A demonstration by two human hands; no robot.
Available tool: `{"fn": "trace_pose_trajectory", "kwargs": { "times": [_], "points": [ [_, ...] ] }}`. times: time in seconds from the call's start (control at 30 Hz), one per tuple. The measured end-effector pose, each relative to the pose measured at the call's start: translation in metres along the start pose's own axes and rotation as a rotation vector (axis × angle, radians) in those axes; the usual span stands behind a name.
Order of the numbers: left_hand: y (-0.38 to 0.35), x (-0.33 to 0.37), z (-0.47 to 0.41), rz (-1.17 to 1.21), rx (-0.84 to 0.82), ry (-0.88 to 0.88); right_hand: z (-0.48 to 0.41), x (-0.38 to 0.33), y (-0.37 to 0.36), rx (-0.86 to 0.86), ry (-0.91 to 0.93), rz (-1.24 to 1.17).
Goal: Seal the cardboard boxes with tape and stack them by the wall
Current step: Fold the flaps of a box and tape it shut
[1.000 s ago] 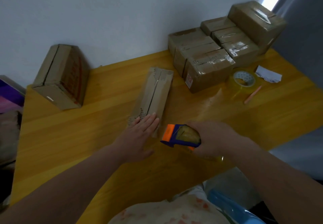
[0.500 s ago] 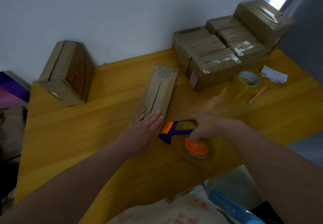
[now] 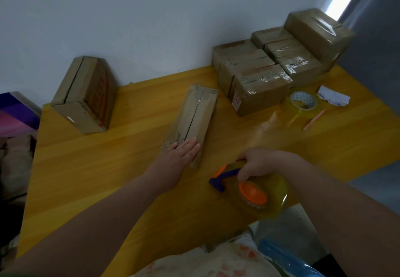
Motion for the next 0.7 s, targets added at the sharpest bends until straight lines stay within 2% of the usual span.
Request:
{"fn": "trace_pose_trajectory", "kwargs": {
  "times": [0.13,0.2,0.3,0.37,0.47,0.57,0.7],
  "points": [
    [0.002,-0.007,-0.001,-0.005,0.101,0.067,0.005,0.021,0.017,0.285,-0.044,-0.094],
    [0.011,-0.006,-0.002,-0.056,0.198,0.027,0.004,0.027,0.02,0.414,-0.059,-0.112],
    [0.026,0.0,-0.008,-0.166,0.234,-0.031,0.002,0.028,0.018,0.562,-0.05,0.009],
    [0.042,0.002,-0.014,-0.158,0.274,-0.036,0.002,0.028,0.016,0.622,-0.072,0.049],
    [0.068,-0.004,-0.028,-0.159,0.294,0.025,0.0,0.035,0.007,0.635,-0.124,0.11],
    [0.113,-0.006,-0.048,-0.129,0.349,0.13,-0.007,0.04,-0.003,0.557,-0.117,0.158],
    [0.166,-0.004,-0.078,-0.095,0.379,0.117,-0.01,0.037,-0.006,0.441,-0.092,0.166]
  ]
}}
Point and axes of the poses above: each hand's wrist, its own z-axis away from the middle knuckle, its own y-axis out of the back of the hand, x = y × z, the point moved 5 cm from there along -z, towards the middle knuckle, and after that the axes turned 14 degrees about x, right-handed, at the moved point
